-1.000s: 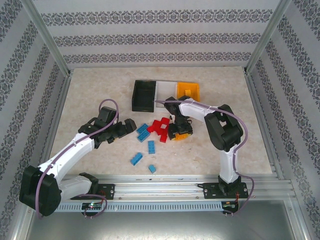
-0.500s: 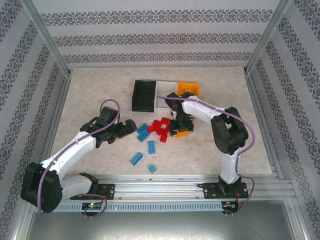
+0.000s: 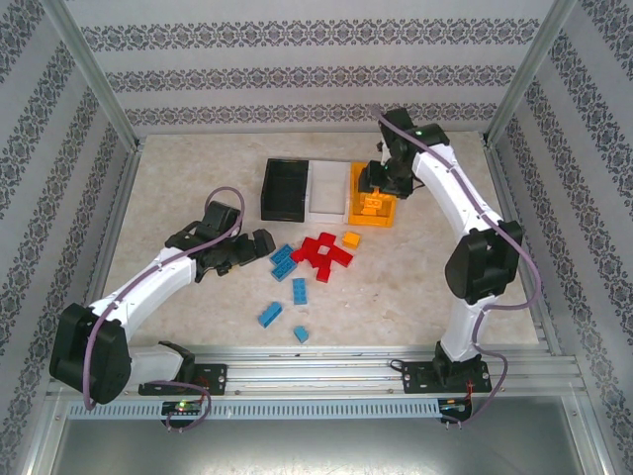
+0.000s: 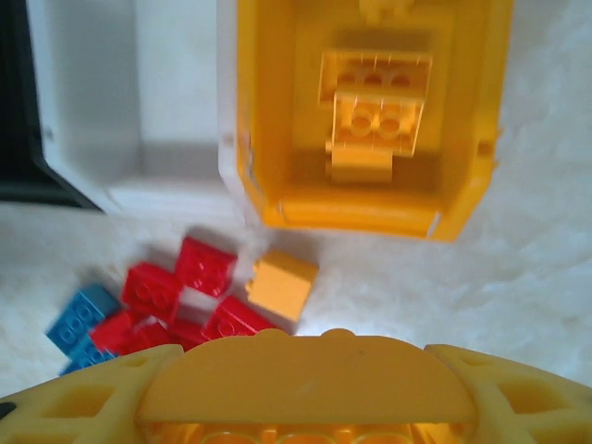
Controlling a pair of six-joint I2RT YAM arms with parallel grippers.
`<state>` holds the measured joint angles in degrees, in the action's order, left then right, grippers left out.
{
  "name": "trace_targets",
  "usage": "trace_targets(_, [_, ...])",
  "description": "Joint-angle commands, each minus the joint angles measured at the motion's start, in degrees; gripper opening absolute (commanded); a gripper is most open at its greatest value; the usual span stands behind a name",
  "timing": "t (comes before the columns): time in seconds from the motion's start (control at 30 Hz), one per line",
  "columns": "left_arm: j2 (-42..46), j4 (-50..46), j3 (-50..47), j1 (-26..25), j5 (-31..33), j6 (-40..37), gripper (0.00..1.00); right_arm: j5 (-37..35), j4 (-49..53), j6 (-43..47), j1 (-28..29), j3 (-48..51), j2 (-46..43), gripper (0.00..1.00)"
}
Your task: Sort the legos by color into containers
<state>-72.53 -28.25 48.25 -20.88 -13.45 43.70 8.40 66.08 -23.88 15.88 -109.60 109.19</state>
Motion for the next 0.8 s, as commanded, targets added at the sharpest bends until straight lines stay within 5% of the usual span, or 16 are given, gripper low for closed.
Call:
trace_targets(0.0, [0.0, -2.5, 1.0, 0.7, -0.7, -1.7, 1.00, 0.5, -0.8, -3.1, -1.3, -4.4, 5.1, 0.54])
trace_targets(0.4, [3.0, -9.1, 2.2, 1.4, 0.5, -4.5, 1.00, -6.2, 4.7, -0.7, -2.4, -29.4, 26.2, 0.54])
trace_targets(0.77, [3.4, -8.2, 0.8, 1.8, 0.9, -4.7, 1.00, -6.2, 5.8, -0.5, -2.5, -31.6, 30.1, 0.59])
